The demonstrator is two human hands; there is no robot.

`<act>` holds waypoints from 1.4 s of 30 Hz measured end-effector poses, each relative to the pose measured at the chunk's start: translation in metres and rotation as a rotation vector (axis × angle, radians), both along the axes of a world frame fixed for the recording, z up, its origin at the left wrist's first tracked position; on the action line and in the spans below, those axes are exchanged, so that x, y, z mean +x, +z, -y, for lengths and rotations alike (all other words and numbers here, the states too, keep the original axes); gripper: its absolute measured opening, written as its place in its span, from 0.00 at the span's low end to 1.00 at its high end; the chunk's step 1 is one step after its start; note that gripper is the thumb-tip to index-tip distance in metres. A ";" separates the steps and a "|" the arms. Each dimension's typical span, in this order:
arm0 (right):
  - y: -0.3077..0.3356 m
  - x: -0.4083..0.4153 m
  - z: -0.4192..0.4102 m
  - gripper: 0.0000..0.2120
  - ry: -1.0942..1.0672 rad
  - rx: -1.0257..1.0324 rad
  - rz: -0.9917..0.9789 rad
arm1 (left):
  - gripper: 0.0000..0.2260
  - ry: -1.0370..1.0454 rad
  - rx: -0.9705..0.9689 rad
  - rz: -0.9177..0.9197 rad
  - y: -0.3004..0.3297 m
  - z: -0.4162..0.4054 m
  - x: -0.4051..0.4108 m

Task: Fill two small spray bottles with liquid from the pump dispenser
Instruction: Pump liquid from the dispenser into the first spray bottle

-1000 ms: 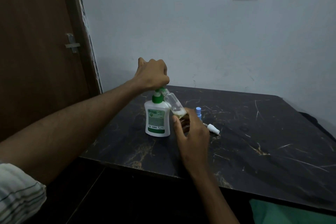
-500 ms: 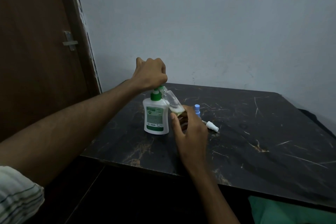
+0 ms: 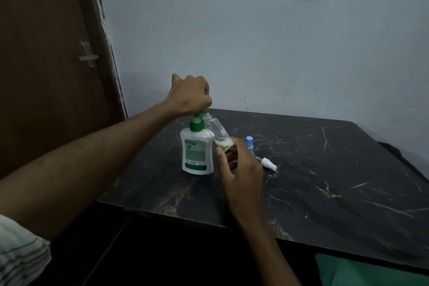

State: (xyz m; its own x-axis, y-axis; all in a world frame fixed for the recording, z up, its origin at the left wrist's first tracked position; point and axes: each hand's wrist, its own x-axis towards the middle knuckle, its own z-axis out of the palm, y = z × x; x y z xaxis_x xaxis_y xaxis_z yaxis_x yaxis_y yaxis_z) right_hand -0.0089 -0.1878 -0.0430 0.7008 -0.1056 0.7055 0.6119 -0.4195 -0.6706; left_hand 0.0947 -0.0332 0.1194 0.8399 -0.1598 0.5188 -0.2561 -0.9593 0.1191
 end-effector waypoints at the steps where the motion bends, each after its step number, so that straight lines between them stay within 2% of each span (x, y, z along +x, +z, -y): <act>1: 0.000 0.000 0.000 0.07 0.000 -0.002 -0.003 | 0.09 0.003 0.001 0.001 -0.001 0.000 0.002; 5: 0.002 -0.001 0.000 0.10 0.008 -0.006 -0.017 | 0.06 -0.001 -0.001 -0.022 -0.006 0.001 0.006; 12: 0.002 0.000 0.001 0.08 -0.002 -0.004 -0.018 | 0.07 0.002 -0.010 0.000 -0.005 0.002 0.007; 17: 0.001 0.000 0.001 0.09 -0.012 -0.017 -0.019 | 0.04 -0.017 0.066 -0.033 -0.002 0.002 0.006; 25: 0.001 0.001 0.002 0.07 -0.022 -0.014 -0.005 | 0.08 -0.022 0.042 -0.058 -0.005 0.002 0.009; 29: 0.001 0.000 0.003 0.07 -0.030 -0.013 0.000 | 0.14 -0.012 0.005 -0.036 -0.004 0.001 0.011; 42: 0.001 0.000 0.002 0.06 -0.032 -0.018 0.005 | 0.14 -0.016 0.010 -0.050 -0.009 0.001 0.012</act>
